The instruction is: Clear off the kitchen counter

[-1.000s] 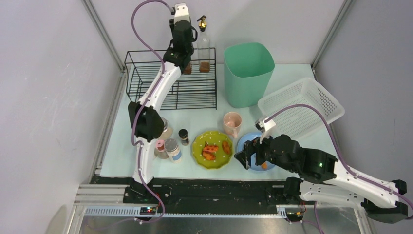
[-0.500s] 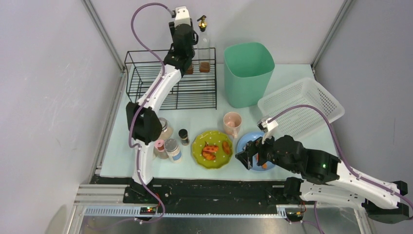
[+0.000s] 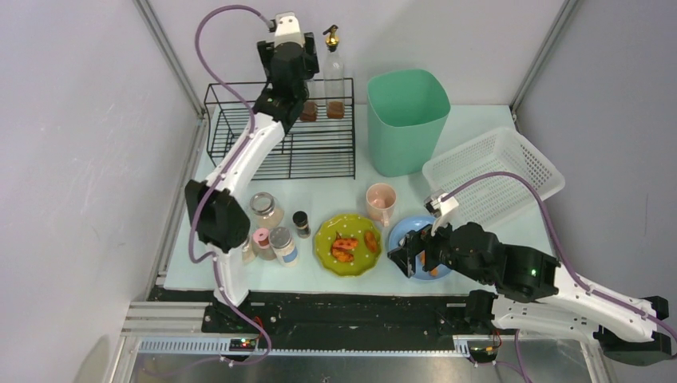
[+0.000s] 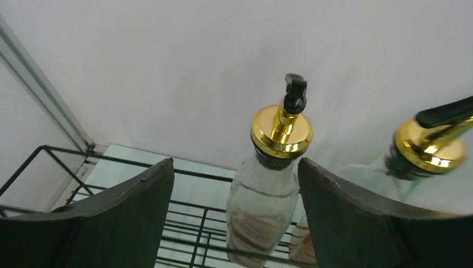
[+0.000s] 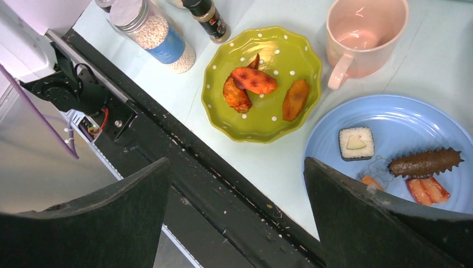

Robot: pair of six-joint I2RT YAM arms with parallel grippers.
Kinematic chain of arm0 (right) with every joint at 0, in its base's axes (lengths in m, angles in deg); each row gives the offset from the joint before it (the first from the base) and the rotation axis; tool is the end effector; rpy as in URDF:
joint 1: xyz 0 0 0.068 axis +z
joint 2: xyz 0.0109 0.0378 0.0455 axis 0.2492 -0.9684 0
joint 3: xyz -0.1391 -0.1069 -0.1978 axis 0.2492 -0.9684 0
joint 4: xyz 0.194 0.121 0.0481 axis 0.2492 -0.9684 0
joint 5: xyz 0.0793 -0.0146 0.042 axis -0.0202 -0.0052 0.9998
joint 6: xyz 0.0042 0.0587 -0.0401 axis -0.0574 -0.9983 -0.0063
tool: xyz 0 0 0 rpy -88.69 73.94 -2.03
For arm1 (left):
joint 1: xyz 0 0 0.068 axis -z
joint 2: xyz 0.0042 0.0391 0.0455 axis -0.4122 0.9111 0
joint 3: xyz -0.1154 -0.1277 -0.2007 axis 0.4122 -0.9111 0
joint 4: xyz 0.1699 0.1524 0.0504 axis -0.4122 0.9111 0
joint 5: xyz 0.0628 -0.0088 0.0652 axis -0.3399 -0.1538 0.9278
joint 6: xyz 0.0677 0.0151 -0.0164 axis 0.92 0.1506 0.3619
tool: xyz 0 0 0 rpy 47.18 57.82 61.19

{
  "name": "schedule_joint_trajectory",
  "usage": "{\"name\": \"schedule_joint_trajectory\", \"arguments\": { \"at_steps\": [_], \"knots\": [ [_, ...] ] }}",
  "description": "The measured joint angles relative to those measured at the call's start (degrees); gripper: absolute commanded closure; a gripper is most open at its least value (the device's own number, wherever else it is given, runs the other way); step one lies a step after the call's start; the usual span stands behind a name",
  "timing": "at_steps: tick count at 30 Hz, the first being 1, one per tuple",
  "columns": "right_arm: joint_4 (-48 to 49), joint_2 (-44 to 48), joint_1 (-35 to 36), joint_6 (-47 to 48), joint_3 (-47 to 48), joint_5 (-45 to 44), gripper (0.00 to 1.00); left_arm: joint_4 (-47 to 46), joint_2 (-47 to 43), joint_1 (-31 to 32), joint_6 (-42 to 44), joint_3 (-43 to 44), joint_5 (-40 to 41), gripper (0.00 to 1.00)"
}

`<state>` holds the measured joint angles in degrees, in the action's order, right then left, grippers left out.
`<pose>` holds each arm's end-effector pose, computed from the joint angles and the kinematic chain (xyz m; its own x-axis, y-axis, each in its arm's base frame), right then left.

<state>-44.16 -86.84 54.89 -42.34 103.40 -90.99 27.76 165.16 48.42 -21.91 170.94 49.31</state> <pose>0.0617 0.1101 0.3143 -0.5008 -0.0915 -0.8607 -0.6241 0.7272 0.2858 0.4287 -0.1544 0.4198 0.0080 -0.0455 -0.9989 -0.1946 0.9798 -0.0462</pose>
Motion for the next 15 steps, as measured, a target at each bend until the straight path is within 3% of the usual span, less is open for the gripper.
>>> {"name": "schedule_joint_trajectory", "arguments": {
  "at_steps": [4, 9, 15],
  "knots": [
    [-1.0, 0.1, 0.0, -0.1, 0.0, -0.6, 0.07, 1.6, -7.9, 0.7, -2.8, -4.8, 0.2, 0.01],
    [-1.6, 0.0, 0.1, -0.7, 0.0, -0.4, 0.07, 3.2, -19.6, 3.5, -6.5, -11.4, 2.1, 0.0],
    [-2.8, -0.7, 0.1, -1.8, 0.0, 0.0, 0.06, 5.0, -32.7, 8.2, -10.7, -26.0, 4.0, 0.0]
  ]
}}
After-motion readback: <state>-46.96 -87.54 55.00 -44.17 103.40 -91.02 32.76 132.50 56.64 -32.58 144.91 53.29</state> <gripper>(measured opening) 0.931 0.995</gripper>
